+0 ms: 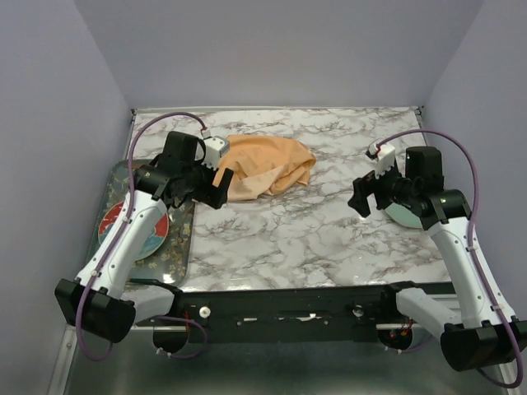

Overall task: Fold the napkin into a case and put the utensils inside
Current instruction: Move the crumpled napkin to the corner of the board.

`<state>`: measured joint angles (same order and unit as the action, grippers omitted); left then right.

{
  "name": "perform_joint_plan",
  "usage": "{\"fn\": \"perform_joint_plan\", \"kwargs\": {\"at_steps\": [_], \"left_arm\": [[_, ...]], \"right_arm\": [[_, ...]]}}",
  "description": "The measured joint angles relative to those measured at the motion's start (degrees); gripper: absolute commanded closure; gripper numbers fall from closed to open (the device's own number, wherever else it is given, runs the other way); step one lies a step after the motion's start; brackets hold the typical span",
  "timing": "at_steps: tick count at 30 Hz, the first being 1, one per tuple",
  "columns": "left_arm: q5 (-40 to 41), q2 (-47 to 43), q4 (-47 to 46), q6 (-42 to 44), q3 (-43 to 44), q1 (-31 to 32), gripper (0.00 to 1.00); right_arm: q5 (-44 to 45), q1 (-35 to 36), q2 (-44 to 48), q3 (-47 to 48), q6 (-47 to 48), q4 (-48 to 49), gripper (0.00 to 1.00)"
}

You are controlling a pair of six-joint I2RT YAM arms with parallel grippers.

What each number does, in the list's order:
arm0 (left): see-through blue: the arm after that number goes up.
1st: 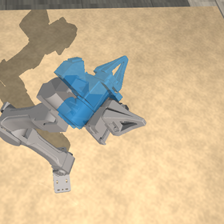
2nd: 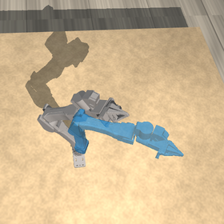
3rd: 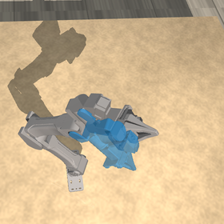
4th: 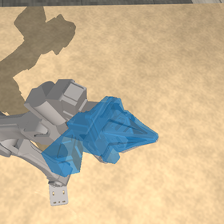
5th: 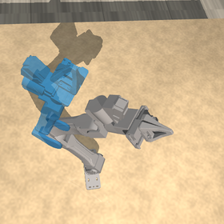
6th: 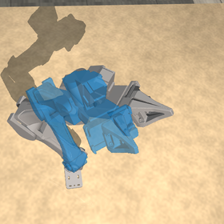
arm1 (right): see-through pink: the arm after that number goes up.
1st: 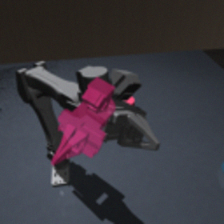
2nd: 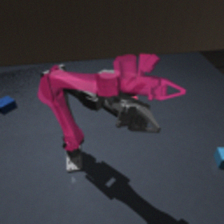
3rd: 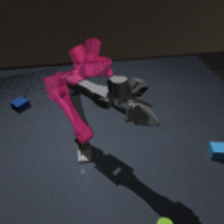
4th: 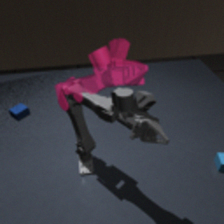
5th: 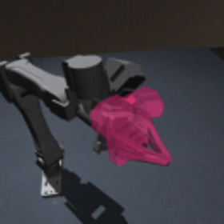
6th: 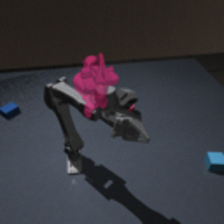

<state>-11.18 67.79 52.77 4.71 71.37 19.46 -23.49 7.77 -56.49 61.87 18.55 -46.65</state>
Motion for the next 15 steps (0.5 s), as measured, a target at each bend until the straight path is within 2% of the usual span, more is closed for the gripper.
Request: {"fn": "perform_joint_plan", "kwargs": {"at_steps": [8,15], "left_arm": [[0.11,10.34,-3.67,2.34,7.34,0.42,0.01],[1.66,17.53,-8.79,4.46,9.46,6.47,0.01]], "right_arm": [[-0.20,0.00,-1.70,0.00,1.05,-1.11,0.00],[0.09,0.00,-2.71,0.00,1.40,-1.53,0.00]]}}
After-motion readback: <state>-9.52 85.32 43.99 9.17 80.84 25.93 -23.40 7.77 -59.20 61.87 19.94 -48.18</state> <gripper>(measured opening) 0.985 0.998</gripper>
